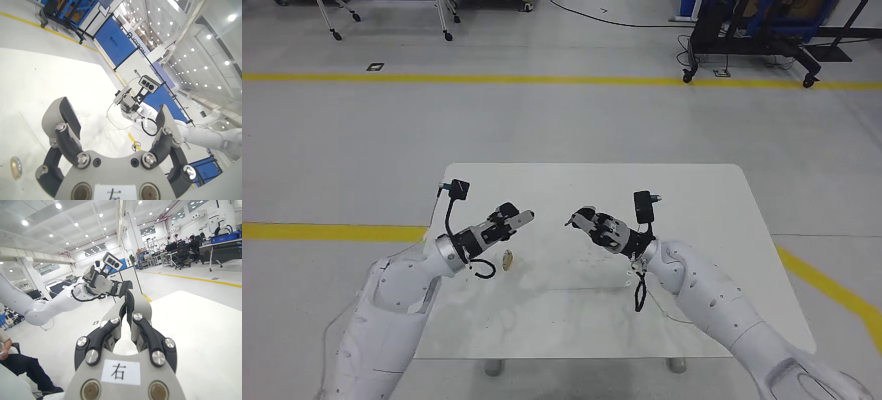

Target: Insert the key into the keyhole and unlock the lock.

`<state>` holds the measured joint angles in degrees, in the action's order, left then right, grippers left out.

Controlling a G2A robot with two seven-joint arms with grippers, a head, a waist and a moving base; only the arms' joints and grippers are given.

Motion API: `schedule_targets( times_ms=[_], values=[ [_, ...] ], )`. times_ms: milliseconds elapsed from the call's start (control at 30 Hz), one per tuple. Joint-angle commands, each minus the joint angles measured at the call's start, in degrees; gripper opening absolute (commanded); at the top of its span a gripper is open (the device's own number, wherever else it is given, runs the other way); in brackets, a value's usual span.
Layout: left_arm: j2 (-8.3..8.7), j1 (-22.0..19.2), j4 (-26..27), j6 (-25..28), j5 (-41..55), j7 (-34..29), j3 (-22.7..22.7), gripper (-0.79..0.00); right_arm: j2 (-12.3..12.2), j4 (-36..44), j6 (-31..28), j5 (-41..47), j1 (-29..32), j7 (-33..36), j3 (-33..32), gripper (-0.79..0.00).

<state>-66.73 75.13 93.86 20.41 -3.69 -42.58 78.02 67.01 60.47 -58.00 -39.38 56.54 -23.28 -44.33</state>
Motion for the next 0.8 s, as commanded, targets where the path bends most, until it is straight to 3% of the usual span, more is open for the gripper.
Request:
schedule_targets(
  times_ms=[0, 233, 333, 467, 567, 600, 667, 767],
  values=[
    [0.00, 0.8, 0.1, 1.0, -1.9, 0.4, 0.1, 0.000, 0.0, -0.1, 0.0, -0.1, 0.0, 0.0, -0.1, -0.785],
    [-0.10, 1.4, 0.3, 1.8, 3.3, 0.5, -0.2, 0.000, 0.1, 0.8, 0.0, 1.1, 0.6, 0.3, 0.0, -0.785],
    [0.05, 1.2, 0.7, 6.0, 7.3, -3.5, -0.7, 0.000, 0.4, 4.3, 0.0, 11.5, 2.2, 3.0, 2.0, -0.785],
    [0.14, 1.6, -0.1, 8.2, 6.8, -3.8, -1.6, 0.000, 0.2, 6.2, 0.0, 29.4, 1.4, 14.4, 5.7, -0.785],
    [0.16, 1.7, 0.0, 9.4, 3.8, -2.5, -2.4, -0.317, 0.1, 6.3, 0.0, 41.5, 0.4, 24.2, 7.7, -0.785],
    [0.14, 1.7, 0.1, 9.4, 3.2, -1.9, -2.7, -0.376, 0.0, 6.2, 0.0, 44.4, 0.0, 27.4, 8.1, -0.785],
    [0.10, 1.6, -0.1, 9.1, 3.2, -1.2, -3.2, -0.372, -0.1, 5.4, 0.0, 48.9, -0.7, 32.4, 8.3, -0.785],
    [0.18, 0.9, -0.5, 8.9, 3.5, -1.9, -3.6, -0.443, 0.0, 4.6, 0.0, 53.1, -1.1, 36.9, 7.8, -0.785]
  ],
)
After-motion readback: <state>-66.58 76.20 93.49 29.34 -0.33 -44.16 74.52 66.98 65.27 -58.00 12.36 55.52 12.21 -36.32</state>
